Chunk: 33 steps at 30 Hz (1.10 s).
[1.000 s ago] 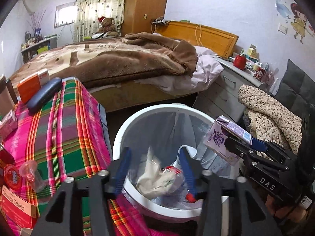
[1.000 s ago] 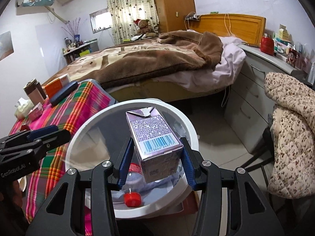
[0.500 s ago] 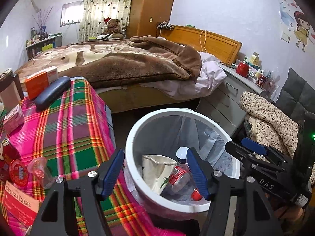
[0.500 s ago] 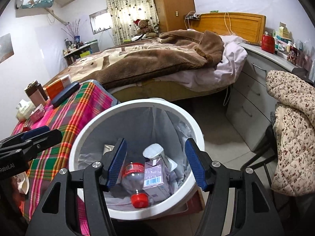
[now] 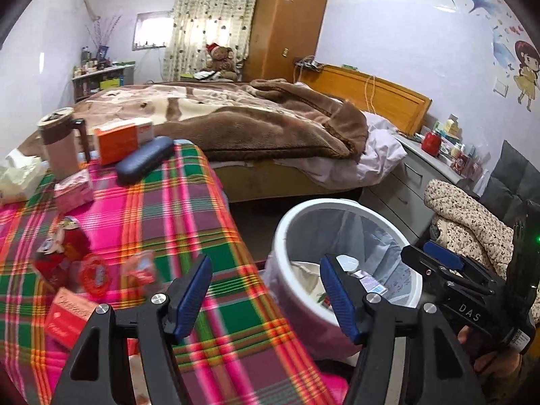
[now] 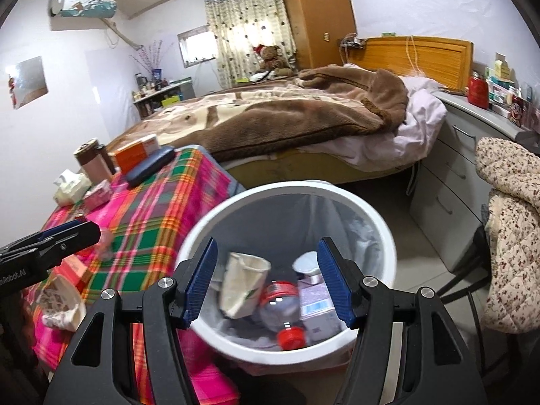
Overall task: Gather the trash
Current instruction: 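Move both tools back over the table toward the remaining trash, then grasp the printed white paper cup with the right tool while the left tool approaches the red can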
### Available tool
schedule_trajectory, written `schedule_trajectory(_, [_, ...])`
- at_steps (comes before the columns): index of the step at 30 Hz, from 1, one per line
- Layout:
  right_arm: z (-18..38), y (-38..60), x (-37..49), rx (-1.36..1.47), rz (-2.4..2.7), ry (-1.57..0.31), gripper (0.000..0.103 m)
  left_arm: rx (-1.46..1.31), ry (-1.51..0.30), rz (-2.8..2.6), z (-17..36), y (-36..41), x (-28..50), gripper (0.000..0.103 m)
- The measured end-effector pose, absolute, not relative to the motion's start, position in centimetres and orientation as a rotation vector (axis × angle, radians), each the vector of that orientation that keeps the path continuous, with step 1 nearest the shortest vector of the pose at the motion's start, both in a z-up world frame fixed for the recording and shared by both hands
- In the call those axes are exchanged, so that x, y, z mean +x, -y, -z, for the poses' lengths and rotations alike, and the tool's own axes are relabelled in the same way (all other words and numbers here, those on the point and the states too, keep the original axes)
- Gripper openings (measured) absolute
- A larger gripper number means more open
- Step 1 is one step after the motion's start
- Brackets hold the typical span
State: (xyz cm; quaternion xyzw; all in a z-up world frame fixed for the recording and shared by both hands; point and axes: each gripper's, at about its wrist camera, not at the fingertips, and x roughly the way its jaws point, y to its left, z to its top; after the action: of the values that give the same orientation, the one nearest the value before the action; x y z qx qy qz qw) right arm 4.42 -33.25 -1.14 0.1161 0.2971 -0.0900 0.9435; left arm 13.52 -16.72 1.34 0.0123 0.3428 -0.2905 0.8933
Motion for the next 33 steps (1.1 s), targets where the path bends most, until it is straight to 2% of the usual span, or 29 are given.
schedule_trajectory(17, [1.9,25.4,4.1,0.216,-0.038,-0.62,0.063,-0.035,-0.659,0.427,-2.2,4.3,11.3,0.067])
schedule_trajectory(33, [4.5,17.5,3.3,0.291,-0.265,-0.738,0.063,-0.063,-0.699,0.323,0.5,-3.6,13.2,0.067])
